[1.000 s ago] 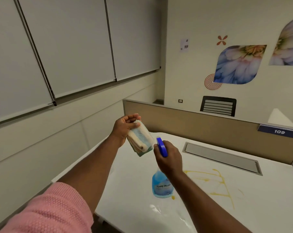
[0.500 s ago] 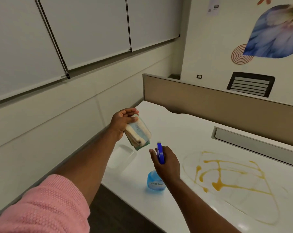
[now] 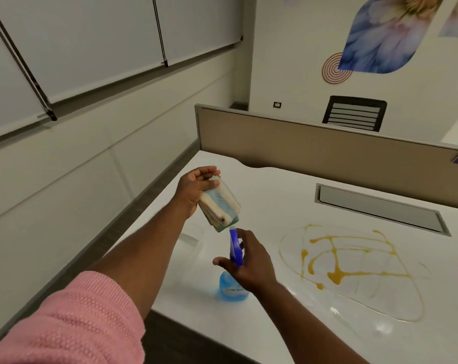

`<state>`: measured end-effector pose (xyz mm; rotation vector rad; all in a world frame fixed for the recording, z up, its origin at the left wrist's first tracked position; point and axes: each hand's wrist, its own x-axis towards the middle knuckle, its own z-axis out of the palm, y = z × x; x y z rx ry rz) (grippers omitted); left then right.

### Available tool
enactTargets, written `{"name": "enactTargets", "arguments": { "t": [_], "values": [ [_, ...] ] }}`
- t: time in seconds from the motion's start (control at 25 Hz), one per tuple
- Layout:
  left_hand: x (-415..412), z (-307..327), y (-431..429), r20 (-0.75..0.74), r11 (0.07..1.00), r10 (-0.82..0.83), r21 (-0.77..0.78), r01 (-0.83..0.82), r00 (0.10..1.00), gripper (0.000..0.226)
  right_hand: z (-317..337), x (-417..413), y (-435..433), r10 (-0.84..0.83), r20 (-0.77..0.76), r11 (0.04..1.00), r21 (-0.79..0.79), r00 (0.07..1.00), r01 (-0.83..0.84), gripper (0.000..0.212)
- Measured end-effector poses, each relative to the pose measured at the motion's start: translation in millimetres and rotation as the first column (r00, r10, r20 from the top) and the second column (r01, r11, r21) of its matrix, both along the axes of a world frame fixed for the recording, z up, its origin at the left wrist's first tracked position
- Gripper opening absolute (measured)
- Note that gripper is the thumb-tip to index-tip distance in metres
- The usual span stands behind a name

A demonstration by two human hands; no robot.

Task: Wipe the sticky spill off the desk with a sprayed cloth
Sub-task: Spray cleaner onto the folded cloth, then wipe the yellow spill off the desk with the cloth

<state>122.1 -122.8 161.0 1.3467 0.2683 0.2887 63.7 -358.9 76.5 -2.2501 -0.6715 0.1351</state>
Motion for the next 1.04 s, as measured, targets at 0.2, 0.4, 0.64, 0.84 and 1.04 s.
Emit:
{"name": "enactTargets", "arguments": {
  "t": [0.2, 0.4, 0.64, 0.84, 1.04],
  "values": [
    [25, 10, -26, 0.018, 0.996, -0.086, 0.013, 0.086, 0.996, 0.037, 0, 1, -31, 0.114, 0.001, 0.993, 0.032, 0.993, -0.114, 0.106],
    [46, 26, -65, 0.025, 0.987, -0.161, 0.002, 0.161, 0.987, 0.037, 4, 1, -70, -0.05, 0.169, 0.997, 0.066, 0.984, 0.039, 0.076],
    [58, 59, -143, 0.082, 0.953, -0.278, -0.104, 0.286, 0.957, 0.035, 42, 34, -94, -0.43, -0.255, 0.704, 0.506, 0.866, 0.498, 0.088],
    [51, 70, -212, 0.126, 0.929, -0.319, -0.157, 0.337, 0.939, 0.036, 72, 62, -125, -0.121, -0.587, 0.356, 0.727, 0.8, 0.587, 0.067],
    [45, 71, -258, 0.11, 0.924, -0.359, -0.1, 0.37, 0.927, 0.036, 89, 72, -174, -0.213, -0.549, 0.2, 0.785, 0.808, 0.587, 0.047]
  ]
}}
